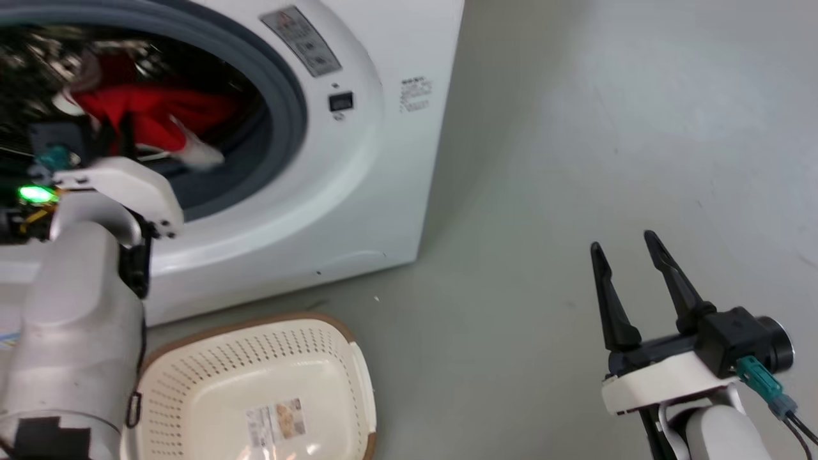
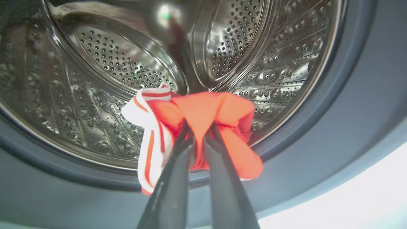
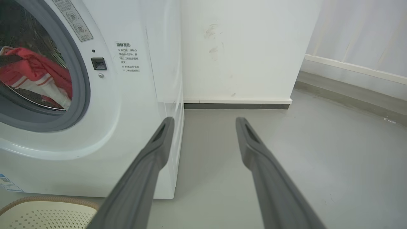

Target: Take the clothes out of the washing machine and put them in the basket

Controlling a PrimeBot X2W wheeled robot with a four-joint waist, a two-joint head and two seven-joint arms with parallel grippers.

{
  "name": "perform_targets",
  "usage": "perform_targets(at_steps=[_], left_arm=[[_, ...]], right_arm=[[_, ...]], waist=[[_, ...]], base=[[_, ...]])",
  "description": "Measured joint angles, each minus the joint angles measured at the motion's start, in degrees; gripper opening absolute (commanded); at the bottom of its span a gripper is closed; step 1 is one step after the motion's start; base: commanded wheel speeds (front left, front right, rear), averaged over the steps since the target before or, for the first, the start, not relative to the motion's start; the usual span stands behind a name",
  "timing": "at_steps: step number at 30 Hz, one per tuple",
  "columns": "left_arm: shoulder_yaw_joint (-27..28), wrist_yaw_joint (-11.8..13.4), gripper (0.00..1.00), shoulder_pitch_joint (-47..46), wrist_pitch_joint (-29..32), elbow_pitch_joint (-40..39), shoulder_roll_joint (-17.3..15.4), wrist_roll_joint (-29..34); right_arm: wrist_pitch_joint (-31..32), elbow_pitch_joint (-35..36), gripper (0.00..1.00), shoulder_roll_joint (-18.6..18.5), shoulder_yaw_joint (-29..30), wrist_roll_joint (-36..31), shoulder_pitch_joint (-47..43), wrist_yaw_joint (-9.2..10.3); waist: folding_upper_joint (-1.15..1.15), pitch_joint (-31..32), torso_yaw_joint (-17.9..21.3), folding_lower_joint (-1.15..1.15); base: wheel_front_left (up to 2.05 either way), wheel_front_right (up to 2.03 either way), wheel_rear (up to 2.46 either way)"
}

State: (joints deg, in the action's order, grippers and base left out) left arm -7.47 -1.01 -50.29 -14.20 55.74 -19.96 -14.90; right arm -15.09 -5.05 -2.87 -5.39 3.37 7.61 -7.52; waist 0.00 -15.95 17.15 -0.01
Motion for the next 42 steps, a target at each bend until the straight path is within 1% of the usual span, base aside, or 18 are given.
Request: perform_targets(at_steps=[5,12,17,20,23,26,31,35,38,42], left_arm=[[-0.69,-1.15,0.00,3.36,-0.69,-3.36,2.11,0.03],[0.15,-1.94,0.00,10.40,-0.79,-16.05,3.55,0.29],[-0.16,-2.50,0.00,15.90,-0.87,-24.05,4.56,0.58],[-0.20,-2.40,0.00,20.16,-0.87,-28.70,4.83,0.45],[-0.74,-1.77,0.00,24.29,-0.48,-33.98,5.27,0.22],[-1.57,-1.15,0.00,29.12,1.16,-40.25,5.63,0.20],[-2.19,0.96,0.00,38.05,4.86,-51.37,6.13,-0.44],[-2.57,3.20,0.00,45.35,8.42,-59.09,6.75,-1.23],[-2.81,4.64,0.00,50.28,10.66,-62.03,7.59,-2.14],[-3.26,5.41,0.00,55.38,12.40,-61.76,7.87,-3.28]], right_arm=[[0.83,0.48,1.00,-0.02,1.67,-0.49,-2.33,0.01],[2.56,2.22,1.00,-0.02,3.34,-1.44,-5.43,0.00],[3.78,3.36,1.00,-0.04,4.66,-1.44,-7.08,0.01],[4.41,4.27,1.00,0.00,4.65,-1.91,-8.13,0.00],[5.04,5.15,1.00,-0.03,5.15,-2.01,-8.99,0.01],[5.38,5.93,1.00,-0.03,5.55,-2.11,-9.56,0.01],[6.13,6.97,1.00,-0.03,5.71,-2.34,-10.88,0.00],[6.59,7.64,1.00,-0.02,5.64,-2.45,-11.20,0.01],[6.82,8.33,1.00,-0.02,5.88,-2.60,-11.31,0.00],[7.05,8.79,1.00,-0.02,5.68,-2.61,-11.44,0.00]], waist=[[0.00,5.07,-2.64,-0.01],[0.00,10.19,-6.13,0.00],[0.00,12.57,-8.44,0.00],[0.00,14.12,-9.35,0.00],[0.00,14.97,-10.40,0.00],[0.00,15.66,-11.32,0.01],[0.00,16.64,-12.54,0.01],[0.00,16.97,-13.21,0.01],[0.00,16.81,-13.70,0.01],[0.00,16.11,-14.13,0.01]], base=[[0.00,0.00,0.00],[0.00,0.00,0.00],[0.00,0.00,0.00],[0.00,0.00,0.00],[0.00,0.00,0.00],[0.00,0.00,0.00],[0.00,0.00,0.00],[0.00,0.00,0.00],[0.00,0.00,0.00],[0.00,0.00,0.00]])
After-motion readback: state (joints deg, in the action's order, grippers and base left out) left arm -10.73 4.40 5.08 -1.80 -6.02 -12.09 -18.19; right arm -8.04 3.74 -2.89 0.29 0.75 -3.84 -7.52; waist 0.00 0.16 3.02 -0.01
